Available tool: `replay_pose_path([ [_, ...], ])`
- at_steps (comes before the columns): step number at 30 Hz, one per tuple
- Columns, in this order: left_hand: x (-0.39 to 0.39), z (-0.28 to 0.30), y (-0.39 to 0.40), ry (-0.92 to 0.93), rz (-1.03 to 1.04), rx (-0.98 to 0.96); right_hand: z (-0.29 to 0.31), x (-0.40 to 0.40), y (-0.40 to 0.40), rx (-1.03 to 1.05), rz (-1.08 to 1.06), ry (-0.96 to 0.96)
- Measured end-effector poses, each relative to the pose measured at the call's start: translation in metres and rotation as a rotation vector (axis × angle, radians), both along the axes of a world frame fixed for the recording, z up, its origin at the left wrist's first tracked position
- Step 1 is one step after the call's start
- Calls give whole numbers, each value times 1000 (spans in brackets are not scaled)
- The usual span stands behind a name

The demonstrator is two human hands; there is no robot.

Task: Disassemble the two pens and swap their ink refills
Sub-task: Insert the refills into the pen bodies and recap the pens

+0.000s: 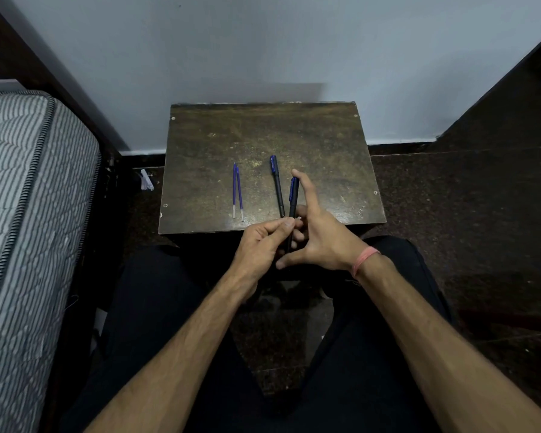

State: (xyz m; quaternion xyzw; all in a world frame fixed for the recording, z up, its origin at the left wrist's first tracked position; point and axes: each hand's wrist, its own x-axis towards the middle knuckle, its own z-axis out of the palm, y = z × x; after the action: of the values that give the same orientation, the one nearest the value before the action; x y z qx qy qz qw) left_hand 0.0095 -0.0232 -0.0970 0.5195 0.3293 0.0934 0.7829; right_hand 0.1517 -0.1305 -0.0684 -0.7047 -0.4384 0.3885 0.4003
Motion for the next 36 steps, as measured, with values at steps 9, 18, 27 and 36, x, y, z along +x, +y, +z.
replay_pose_path([
  [9,-2,-1,-2,16,14,46,3,-5,11,-37,-1,-240],
  [18,-2,-4,-4,23,49,-1,3,6,5,-79,54,-309],
  [27,-2,-1,-3,13,79,-22,2,1,4,-80,49,-350],
  [36,1,0,-6,14,69,-1,2,2,4,-38,14,-323],
])
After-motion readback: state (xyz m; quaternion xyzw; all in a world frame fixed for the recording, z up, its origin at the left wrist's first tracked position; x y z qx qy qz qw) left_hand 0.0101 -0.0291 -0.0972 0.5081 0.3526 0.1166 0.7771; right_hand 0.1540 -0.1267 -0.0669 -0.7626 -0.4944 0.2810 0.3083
